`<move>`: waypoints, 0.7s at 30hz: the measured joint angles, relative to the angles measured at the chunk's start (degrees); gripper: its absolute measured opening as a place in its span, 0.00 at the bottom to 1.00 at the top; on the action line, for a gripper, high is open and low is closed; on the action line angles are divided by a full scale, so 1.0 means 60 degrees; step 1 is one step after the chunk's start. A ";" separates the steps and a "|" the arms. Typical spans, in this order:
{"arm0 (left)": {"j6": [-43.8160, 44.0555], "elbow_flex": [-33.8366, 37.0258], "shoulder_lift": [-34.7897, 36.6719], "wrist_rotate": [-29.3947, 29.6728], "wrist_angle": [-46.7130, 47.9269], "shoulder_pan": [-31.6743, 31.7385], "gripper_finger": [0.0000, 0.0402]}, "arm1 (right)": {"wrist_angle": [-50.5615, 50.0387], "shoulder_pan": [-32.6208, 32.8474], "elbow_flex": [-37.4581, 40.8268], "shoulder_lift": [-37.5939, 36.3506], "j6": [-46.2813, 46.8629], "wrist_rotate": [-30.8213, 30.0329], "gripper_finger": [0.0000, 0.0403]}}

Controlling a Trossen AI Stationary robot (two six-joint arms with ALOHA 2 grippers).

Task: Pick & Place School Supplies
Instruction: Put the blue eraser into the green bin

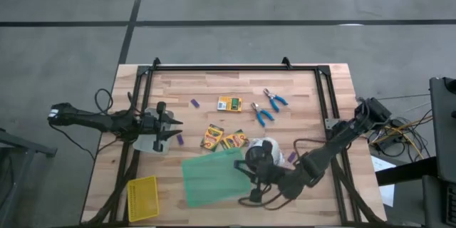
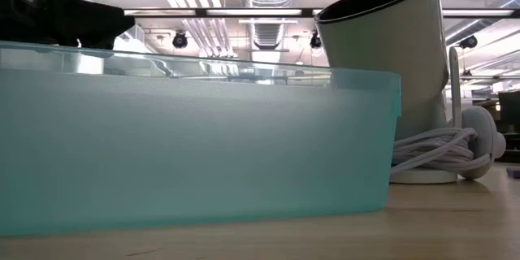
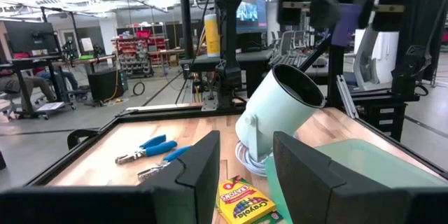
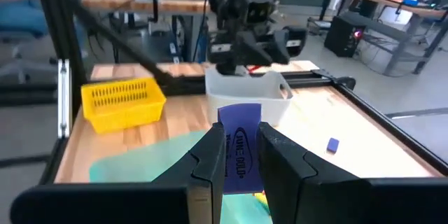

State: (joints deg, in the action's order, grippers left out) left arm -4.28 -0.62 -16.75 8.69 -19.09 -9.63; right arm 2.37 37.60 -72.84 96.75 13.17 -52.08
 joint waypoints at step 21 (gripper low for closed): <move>-0.0003 0.0000 0.0000 0.0000 0.0148 0.0004 0.35 | -0.2931 -0.0308 -0.1238 0.1090 0.4044 0.2004 0.17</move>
State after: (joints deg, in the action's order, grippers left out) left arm -4.29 -0.62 -16.75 8.69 -18.20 -9.61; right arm -15.21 35.75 -80.27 103.28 37.44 -40.06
